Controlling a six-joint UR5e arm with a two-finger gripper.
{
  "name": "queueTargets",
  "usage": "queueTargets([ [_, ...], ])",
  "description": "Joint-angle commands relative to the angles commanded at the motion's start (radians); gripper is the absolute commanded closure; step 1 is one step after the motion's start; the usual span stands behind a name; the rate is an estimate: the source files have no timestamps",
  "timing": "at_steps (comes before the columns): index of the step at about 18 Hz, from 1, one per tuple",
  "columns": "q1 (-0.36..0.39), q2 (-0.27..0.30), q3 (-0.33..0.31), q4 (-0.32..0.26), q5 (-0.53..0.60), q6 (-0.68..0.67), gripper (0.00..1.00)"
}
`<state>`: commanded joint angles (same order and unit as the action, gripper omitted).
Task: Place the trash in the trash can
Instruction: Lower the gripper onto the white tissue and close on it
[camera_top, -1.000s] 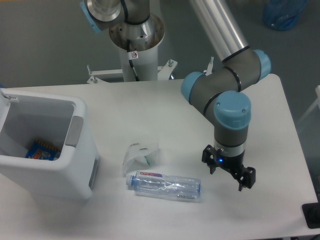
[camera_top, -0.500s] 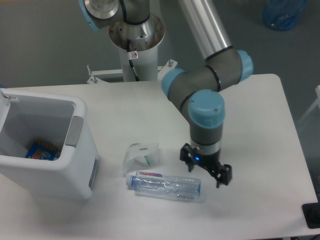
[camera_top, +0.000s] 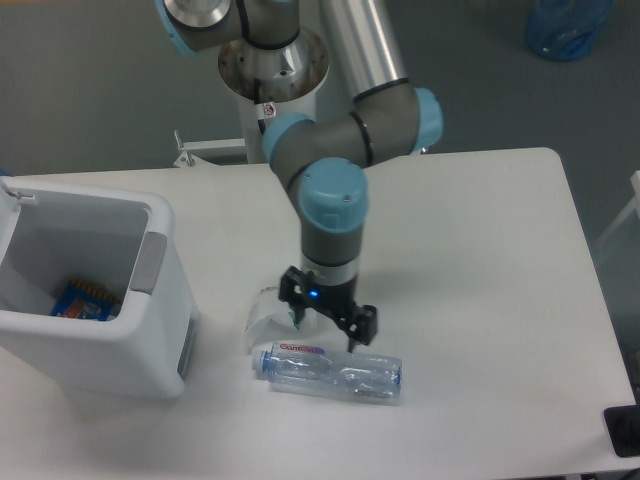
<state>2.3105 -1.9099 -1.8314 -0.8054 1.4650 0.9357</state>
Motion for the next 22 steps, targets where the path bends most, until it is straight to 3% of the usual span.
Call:
queueTargets([
  [3, -0.046, -0.001, -0.032, 0.003, 0.0, 0.002, 0.0],
  [11, -0.046, -0.07, -0.023, -0.003, 0.008, 0.073, 0.0],
  [12, -0.04, -0.067, -0.028, -0.006, 0.008, 0.092, 0.08],
  [13, -0.031, -0.064, -0.031, -0.012, 0.009, 0.098, 0.23],
  [14, -0.022, -0.063, -0.032, -0.017, 0.011, 0.097, 0.53],
  [16, -0.016, -0.063, -0.029, -0.032, 0.011, 0.094, 0.96],
  [22, 0.033, -0.051, -0.026, -0.086, 0.011, 0.1, 1.0],
])
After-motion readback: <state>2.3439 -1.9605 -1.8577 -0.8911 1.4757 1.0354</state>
